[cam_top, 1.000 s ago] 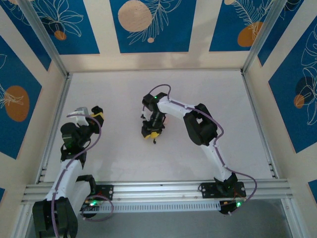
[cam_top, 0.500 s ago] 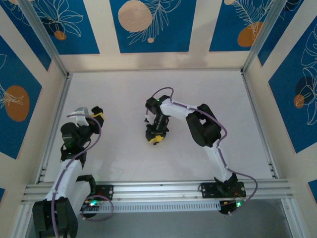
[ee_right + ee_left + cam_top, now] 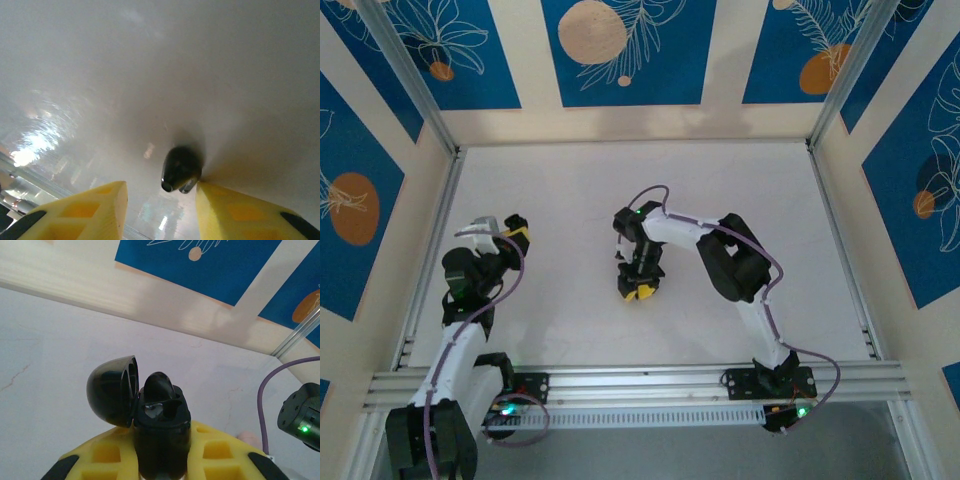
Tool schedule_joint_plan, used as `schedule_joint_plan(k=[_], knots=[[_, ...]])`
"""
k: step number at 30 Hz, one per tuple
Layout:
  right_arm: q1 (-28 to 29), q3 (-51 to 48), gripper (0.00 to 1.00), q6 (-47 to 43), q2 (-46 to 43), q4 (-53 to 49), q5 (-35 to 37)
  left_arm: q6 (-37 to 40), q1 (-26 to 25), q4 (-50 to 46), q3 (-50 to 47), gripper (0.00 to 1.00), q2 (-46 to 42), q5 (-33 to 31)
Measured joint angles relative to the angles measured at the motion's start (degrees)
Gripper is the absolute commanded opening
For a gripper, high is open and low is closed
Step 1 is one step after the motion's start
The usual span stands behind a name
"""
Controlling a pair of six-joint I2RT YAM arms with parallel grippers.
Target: Insert the wireless bluetooth earbuds into the charging case
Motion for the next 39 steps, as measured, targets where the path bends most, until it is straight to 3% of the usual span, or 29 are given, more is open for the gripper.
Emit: schedule_joint_plan(k=[10,21,39], knots=[[-1.9,8.4,0.36,4.1,0.0,-6.4,6.4,0.0,0.0,-0.2,0.0,0.17,-0.8,0.4],[-0.6,14.9,0.34,4.3,3.0,-9.2,7.8,0.0,0.0,-0.2,0.0,0.17,-0.9,0.4],[2.5,15.4,0.29,2.2,8.5,-10.5,8.1,0.0,0.0,-0.2,0.0,0.17,-0.9,0.4]])
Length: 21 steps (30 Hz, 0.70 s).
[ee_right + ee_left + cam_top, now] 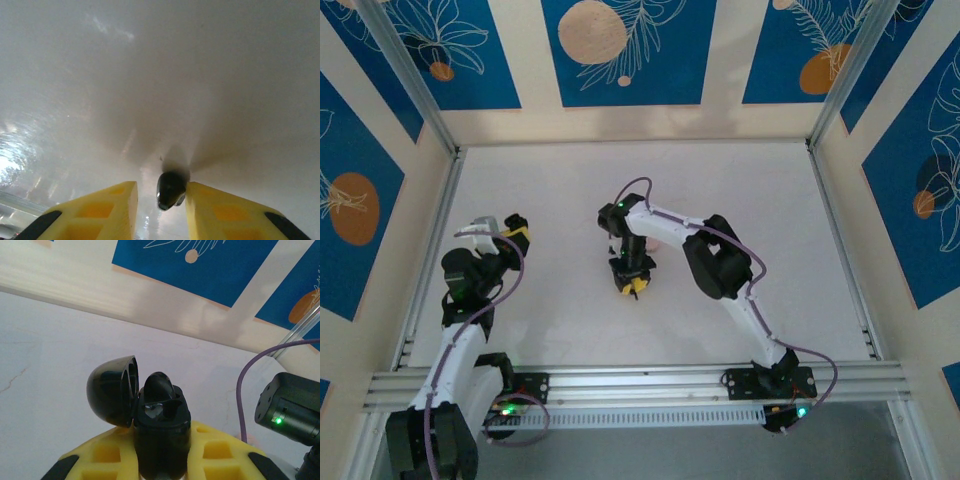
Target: Insert the wireless bluetooth earbuds into the charging case
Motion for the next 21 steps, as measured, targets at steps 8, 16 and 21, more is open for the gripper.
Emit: schedule_joint_plan(k=[8,16,21], knots=[[0.4,0.0,0.22,-0.1,0.6,-0.1,1.7,0.0,0.0,0.0,0.0,0.17,0.0,0.0],[0.5,-1.6,0.17,0.1,-0.7,1.5,2.6,0.0,0.0,0.0,0.0,0.16,0.0,0.0],[0.3,-6.6,0.16,1.3,-4.8,7.0,3.9,0.1,-0.2,0.0,0.0,0.15,0.0,1.4]])
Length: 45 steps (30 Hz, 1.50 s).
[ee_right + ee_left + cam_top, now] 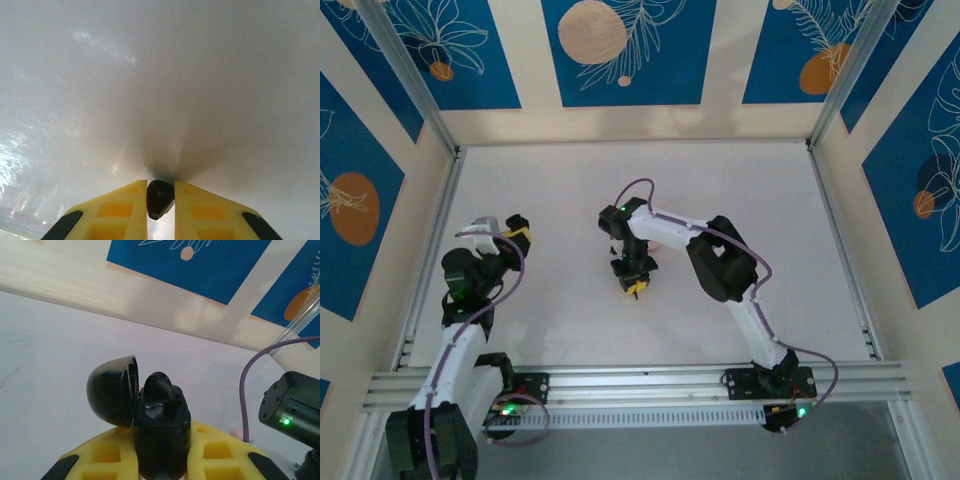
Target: Insert the wireless bluetooth earbuds into the charging case
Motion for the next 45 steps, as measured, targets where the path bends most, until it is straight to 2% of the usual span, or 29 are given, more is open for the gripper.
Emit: schedule_joint_plan(k=[5,8,16,27,36,45], knots=[[-1.7,-7.1,0.16,2.0,-7.9,7.7,0.7,1.9,-3.1,2.9,-1.3,0.16,0.5,1.9],[-3.5,-12.0,0.16,3.2,-15.1,12.9,0.8,3.8,-6.9,5.2,-2.3,0.16,2.1,3.3],[-7.2,-21.9,0.16,4.3,-32.0,23.1,1.3,13.3,-21.1,8.3,-2.4,0.17,8.5,4.1],[-6.4,-27.1,0.16,2.6,-45.6,32.2,1.4,23.2,-33.6,11.5,3.7,0.17,20.1,2.0],[-2.8,-29.8,0.16,1.2,-48.8,38.7,1.3,25.7,-38.3,13.8,6.6,0.16,24.1,-0.9],[-1.6,-30.4,0.16,1.0,-48.7,42.8,1.4,25.7,-39.5,15.7,7.0,0.17,24.1,-2.4]])
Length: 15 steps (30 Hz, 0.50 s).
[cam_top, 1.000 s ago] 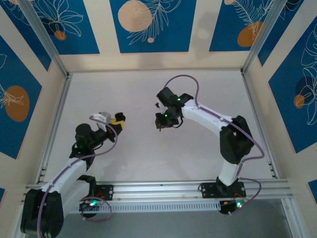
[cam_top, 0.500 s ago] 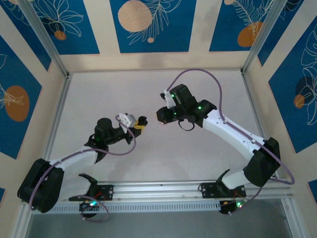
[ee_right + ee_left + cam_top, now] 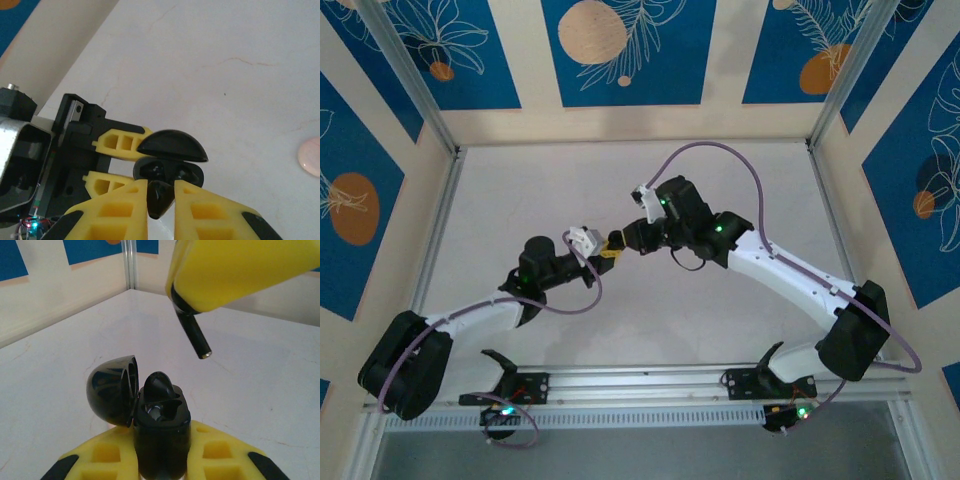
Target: Insert the wireless bluetooth earbuds into the charging case
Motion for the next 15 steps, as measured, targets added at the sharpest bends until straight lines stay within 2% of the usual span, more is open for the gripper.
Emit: schedule_joint_plan(k=[15], knots=[[0.3,0.0,0.16,0.0,2.8,2.9,-0.9,-0.3,-0.2,1.3,0.1,0.17,-0.2,-0.2]])
